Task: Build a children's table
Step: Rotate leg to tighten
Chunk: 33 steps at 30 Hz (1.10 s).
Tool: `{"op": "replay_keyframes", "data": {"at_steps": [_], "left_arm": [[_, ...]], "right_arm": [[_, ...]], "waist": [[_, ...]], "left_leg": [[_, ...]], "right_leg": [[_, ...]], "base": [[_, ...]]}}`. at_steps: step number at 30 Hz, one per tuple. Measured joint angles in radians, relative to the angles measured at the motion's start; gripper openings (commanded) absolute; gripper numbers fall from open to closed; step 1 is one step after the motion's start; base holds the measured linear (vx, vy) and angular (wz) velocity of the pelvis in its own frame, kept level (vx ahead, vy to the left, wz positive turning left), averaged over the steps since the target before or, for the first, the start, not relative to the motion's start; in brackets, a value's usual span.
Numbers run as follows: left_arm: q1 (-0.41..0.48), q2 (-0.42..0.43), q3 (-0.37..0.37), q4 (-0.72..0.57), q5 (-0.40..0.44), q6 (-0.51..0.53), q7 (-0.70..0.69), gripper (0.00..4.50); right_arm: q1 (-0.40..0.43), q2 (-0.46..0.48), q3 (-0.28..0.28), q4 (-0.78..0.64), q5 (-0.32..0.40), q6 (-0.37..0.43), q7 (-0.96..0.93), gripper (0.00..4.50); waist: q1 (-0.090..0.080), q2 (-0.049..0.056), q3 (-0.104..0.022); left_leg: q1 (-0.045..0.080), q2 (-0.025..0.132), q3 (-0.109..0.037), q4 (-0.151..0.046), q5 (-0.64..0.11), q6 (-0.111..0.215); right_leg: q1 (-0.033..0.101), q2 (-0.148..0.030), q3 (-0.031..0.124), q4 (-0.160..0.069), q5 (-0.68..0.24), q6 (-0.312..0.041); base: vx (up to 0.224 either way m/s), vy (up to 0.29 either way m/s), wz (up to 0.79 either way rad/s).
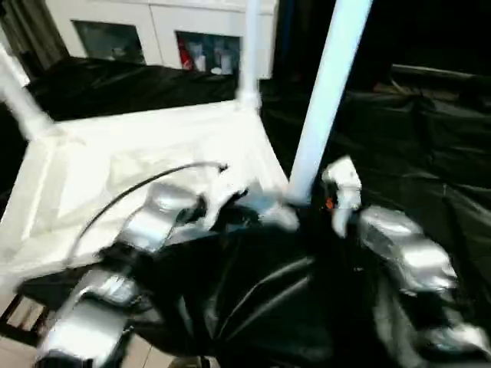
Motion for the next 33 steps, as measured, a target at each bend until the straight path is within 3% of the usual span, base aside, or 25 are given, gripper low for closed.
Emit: {"op": "replay_keyframes", "data": {"at_steps": [5, 8, 13, 22, 25, 29, 33], "left_arm": [[-0.050, -0.094, 0.026, 0.074, 0.007, 0.028, 0.162, 0.00], [-0.051, -0.096, 0.026, 0.074, 0.011, 0.024, 0.167, 0.00], [-0.048, -0.087, 0.027, 0.075, 0.017, 0.010, 0.151, 0.00], [0.018, 0.052, -0.018, -0.019, 0.006, -0.070, -0.096, 0.00], [0.043, 0.094, -0.036, -0.059, -0.008, -0.086, -0.191, 0.00], [0.079, 0.139, -0.059, -0.113, -0.030, -0.115, -0.313, 0.00], [0.080, 0.158, -0.066, -0.123, -0.030, -0.127, -0.348, 0.00]], "right_arm": [[-0.079, 0.088, -0.046, 0.114, -0.040, -0.060, -0.232, 2.66], [-0.082, 0.096, -0.049, 0.131, -0.040, -0.087, -0.239, 3.39], [-0.077, 0.098, -0.052, 0.125, -0.051, -0.093, -0.188, 3.81], [0.008, -0.165, 0.102, -0.024, -0.028, -0.068, 0.269, 3.81], [0.016, -0.221, 0.134, -0.065, -0.020, -0.056, 0.395, 3.81], [0.021, -0.278, 0.181, -0.117, 0.014, -0.039, 0.530, 3.81], [0.022, -0.289, 0.187, -0.124, 0.021, -0.033, 0.575, 3.56]], "waist": [[-0.009, 0.000, 0.000], [-0.009, 0.000, 0.000], [-0.016, 0.000, 0.000], [-0.010, 0.002, 0.000], [-0.007, 0.002, 0.001], [0.011, 0.002, 0.001], [0.017, 0.002, 0.001]], "left_leg": [[0.000, 0.000, -0.001, -0.001, 0.000, 0.000], [-0.001, 0.000, -0.001, -0.003, 0.001, 0.002], [-0.001, 0.000, -0.001, -0.002, 0.001, 0.002], [-0.001, 0.001, -0.001, -0.005, 0.003, 0.005], [-0.001, 0.001, -0.001, -0.004, 0.003, 0.005], [-0.002, 0.001, -0.001, -0.003, 0.003, 0.005], [-0.003, 0.001, 0.000, -0.003, 0.003, 0.005]], "right_leg": [[0.000, 0.000, 0.000, 0.000, 0.004, -0.004], [0.000, 0.000, -0.001, 0.000, 0.004, -0.004], [0.000, 0.000, -0.001, 0.000, 0.004, -0.004], [-0.002, 0.001, -0.002, 0.000, 0.003, -0.004], [-0.002, 0.001, -0.001, 0.000, 0.004, -0.004], [-0.002, 0.000, -0.001, -0.001, 0.003, -0.004], [-0.002, 0.000, -0.001, -0.001, 0.004, -0.004]], "base": [[0.000, 0.000, 0.00], [0.000, 0.000, 0.00], [0.000, 0.000, 0.00], [0.000, 0.000, 0.00], [0.000, 0.000, 0.00], [0.000, 0.000, 0.00], [0.000, 0.000, 0.00]]}}
